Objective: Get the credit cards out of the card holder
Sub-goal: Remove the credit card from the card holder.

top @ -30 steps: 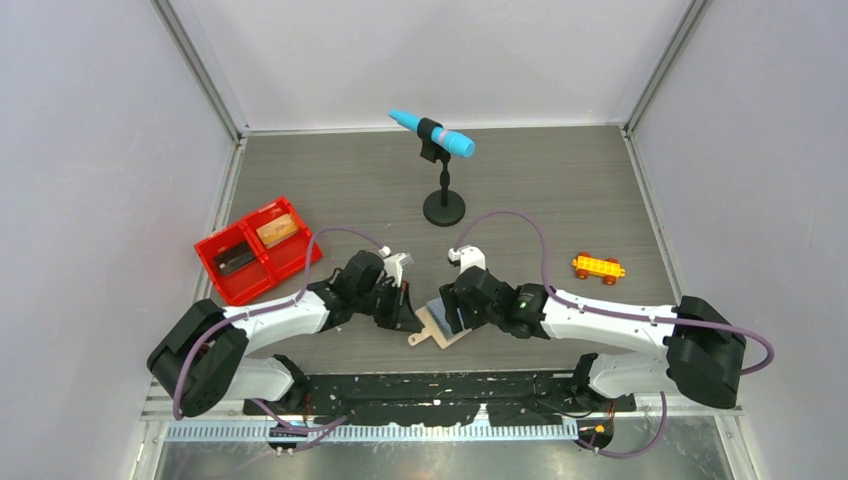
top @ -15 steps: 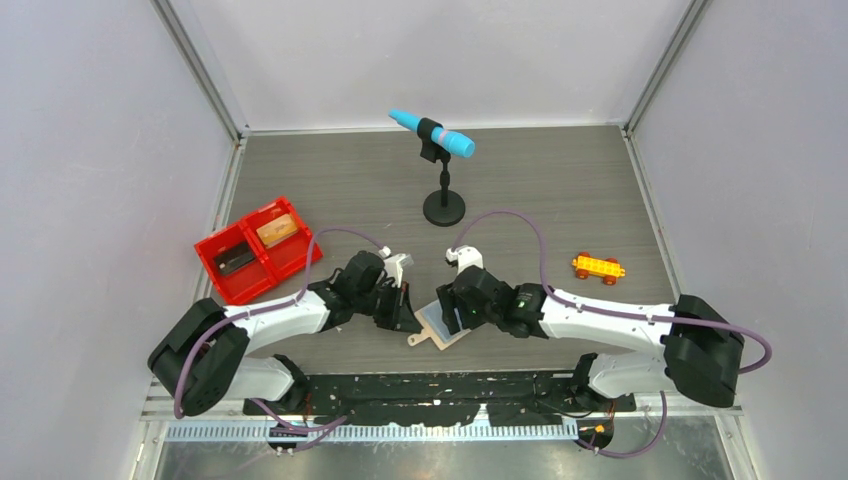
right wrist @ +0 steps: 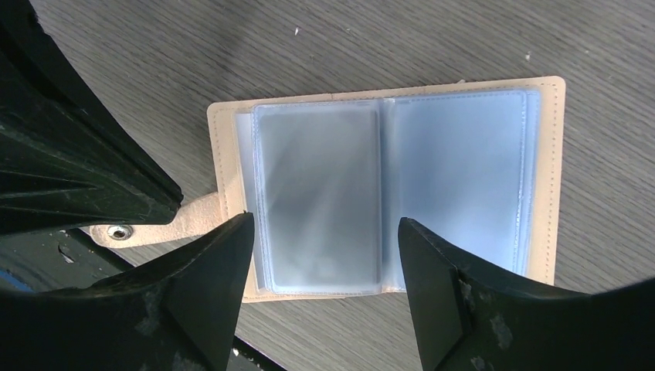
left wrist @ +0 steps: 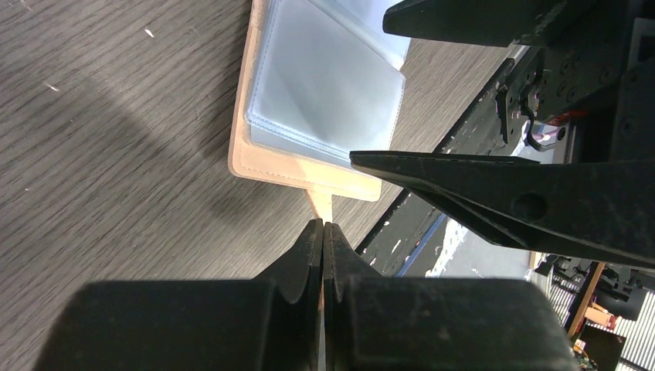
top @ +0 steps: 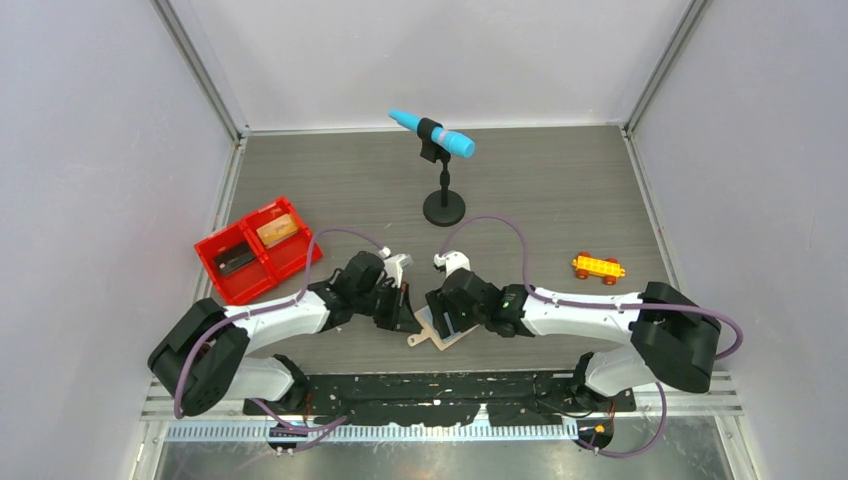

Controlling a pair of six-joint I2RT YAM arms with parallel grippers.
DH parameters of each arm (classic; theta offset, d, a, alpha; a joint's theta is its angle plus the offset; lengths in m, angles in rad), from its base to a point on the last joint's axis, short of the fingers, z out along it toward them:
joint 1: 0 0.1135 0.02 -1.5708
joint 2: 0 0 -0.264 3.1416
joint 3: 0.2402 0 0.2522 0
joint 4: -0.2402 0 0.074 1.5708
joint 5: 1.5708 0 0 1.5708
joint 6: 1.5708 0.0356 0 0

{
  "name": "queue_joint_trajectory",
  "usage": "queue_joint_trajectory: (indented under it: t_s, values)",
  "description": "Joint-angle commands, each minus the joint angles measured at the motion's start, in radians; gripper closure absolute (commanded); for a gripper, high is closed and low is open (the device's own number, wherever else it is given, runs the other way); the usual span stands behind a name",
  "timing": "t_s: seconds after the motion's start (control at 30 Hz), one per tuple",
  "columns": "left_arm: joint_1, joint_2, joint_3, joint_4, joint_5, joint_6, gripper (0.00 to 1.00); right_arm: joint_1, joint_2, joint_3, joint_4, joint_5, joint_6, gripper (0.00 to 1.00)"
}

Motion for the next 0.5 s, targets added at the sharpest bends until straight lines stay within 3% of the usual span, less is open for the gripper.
queue_joint_trajectory:
  t_s: [0.0, 0.47]
  values:
    - [-0.002, -0.001, -0.008, 0.033, 0.012, 0.009, 1.0, 0.012, 0.02, 0.009, 0.044, 0.02, -0.011, 0.24]
    - [-0.002, -0.004, -0.012, 0.032, 0.011, 0.008, 1.0, 0.032, 0.06, 0.006, 0.053, 0.044, -0.003, 0.2]
